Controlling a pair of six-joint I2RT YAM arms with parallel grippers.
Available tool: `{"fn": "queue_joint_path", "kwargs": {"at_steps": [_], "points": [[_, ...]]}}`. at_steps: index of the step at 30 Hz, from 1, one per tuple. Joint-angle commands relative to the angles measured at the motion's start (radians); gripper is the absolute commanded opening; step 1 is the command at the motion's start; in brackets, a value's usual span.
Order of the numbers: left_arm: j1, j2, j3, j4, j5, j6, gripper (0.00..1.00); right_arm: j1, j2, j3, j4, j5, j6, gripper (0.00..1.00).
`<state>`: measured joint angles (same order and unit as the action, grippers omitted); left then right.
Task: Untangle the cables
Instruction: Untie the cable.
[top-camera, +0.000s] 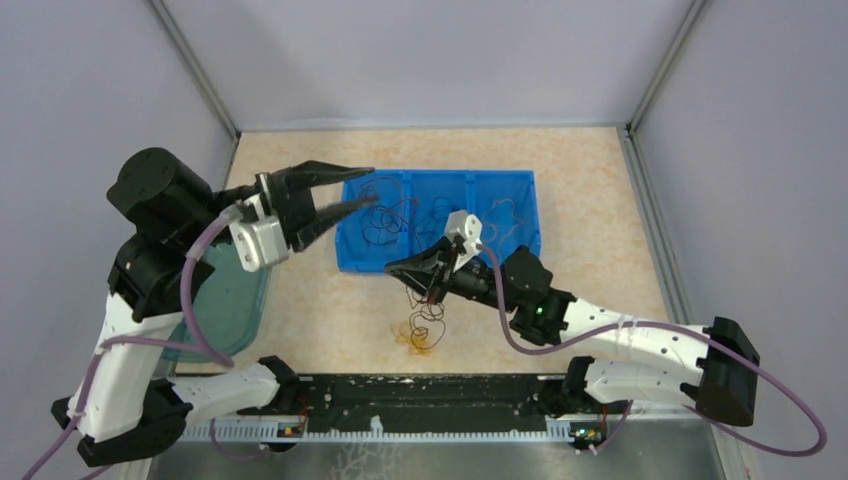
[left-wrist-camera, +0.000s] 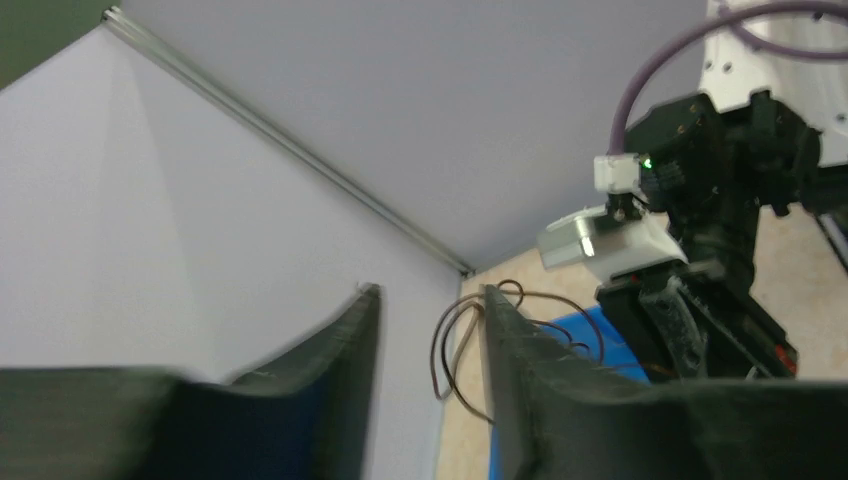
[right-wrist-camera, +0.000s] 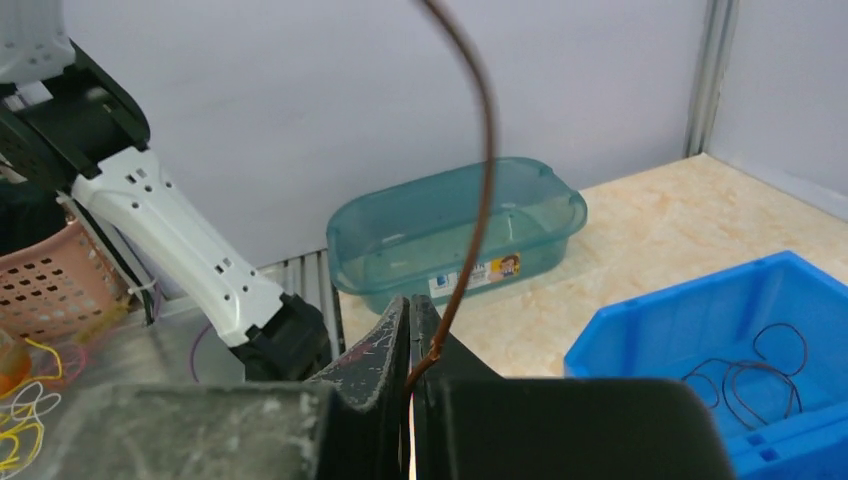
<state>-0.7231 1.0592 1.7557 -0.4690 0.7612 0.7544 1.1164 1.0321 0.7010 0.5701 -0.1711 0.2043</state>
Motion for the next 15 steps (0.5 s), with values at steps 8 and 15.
{"fn": "queue_joint_path", "kwargs": {"at_steps": [8,15], "points": [[-0.002,-0.114,-0.306,-0.071,-0.026,-0.271,1.0,-0.003,-0.058,0.036,0.275,0.02,0.102,0.0],[-0.001,-0.174,-0.393,-0.084,0.076,-0.365,0.96,-0.003,-0.089,0.056,0.323,0.062,0.132,0.0]]}}
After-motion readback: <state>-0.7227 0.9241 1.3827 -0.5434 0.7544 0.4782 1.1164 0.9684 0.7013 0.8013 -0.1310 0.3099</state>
